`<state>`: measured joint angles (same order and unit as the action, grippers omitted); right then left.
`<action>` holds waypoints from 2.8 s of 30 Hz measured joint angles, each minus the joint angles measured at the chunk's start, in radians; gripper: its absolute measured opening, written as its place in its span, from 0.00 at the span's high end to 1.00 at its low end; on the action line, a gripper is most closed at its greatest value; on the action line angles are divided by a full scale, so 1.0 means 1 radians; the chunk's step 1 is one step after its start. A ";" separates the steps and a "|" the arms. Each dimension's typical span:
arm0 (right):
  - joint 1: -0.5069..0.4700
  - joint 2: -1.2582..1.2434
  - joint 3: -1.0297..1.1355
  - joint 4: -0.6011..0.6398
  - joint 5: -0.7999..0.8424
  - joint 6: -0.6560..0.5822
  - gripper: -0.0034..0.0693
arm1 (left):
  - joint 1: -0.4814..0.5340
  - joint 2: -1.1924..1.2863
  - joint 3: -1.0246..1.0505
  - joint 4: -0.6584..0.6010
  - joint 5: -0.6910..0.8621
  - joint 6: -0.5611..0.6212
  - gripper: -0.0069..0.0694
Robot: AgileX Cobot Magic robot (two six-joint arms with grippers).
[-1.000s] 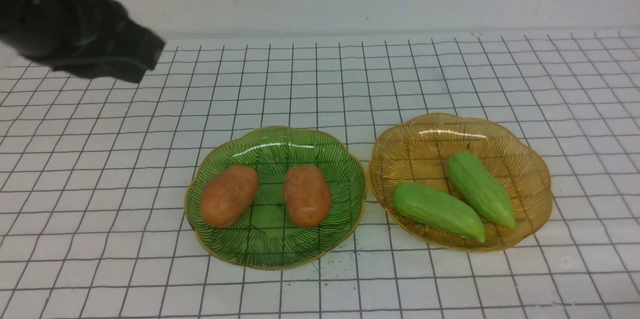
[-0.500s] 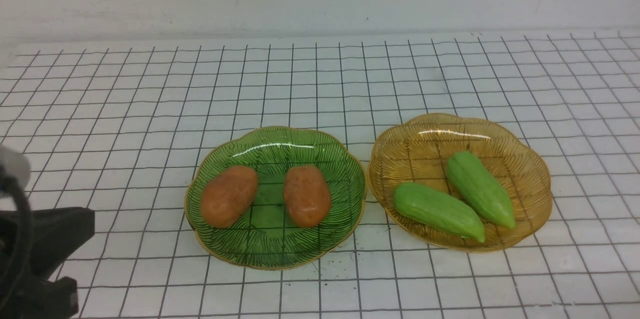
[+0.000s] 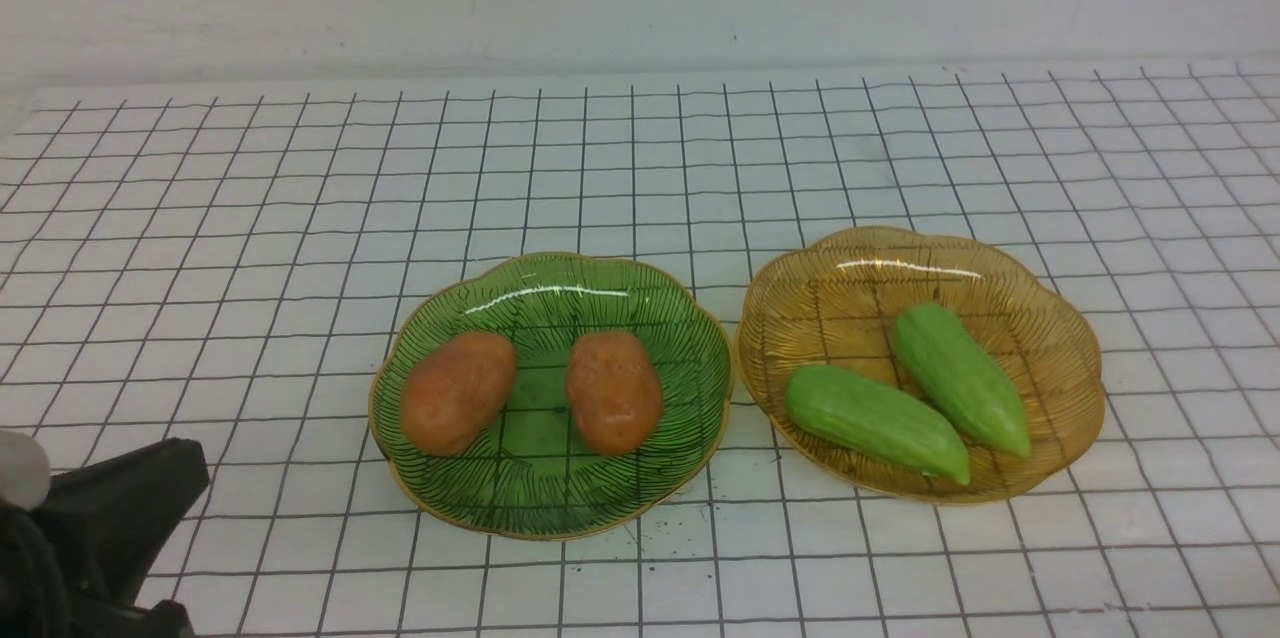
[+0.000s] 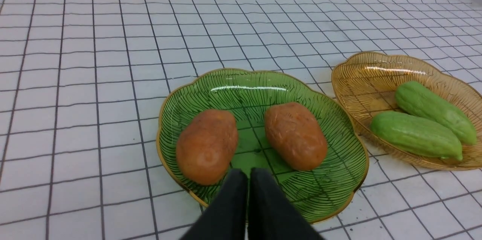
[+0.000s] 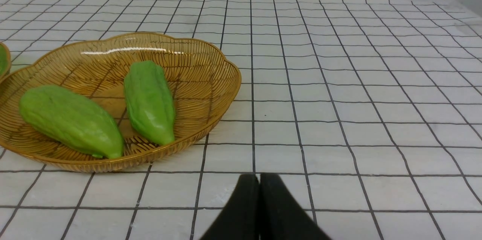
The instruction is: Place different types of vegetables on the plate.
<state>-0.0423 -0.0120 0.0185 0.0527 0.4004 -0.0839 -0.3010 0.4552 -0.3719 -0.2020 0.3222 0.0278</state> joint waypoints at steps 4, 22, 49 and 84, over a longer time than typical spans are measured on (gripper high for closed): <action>0.000 0.000 0.000 0.000 0.000 0.000 0.97 | 0.000 0.000 0.000 0.003 0.016 0.003 0.92; 0.000 0.000 0.000 0.000 0.000 0.000 0.97 | 0.246 -0.418 0.366 0.224 0.016 -0.124 0.92; 0.000 0.000 0.000 0.000 0.000 0.000 0.97 | 0.276 -0.466 0.400 0.212 0.059 -0.123 0.92; 0.000 0.000 0.000 0.000 0.000 0.000 0.97 | 0.276 -0.466 0.400 0.212 0.059 -0.123 0.92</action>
<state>-0.0423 -0.0122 0.0185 0.0527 0.4004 -0.0839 -0.0255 -0.0108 0.0277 0.0105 0.3815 -0.0950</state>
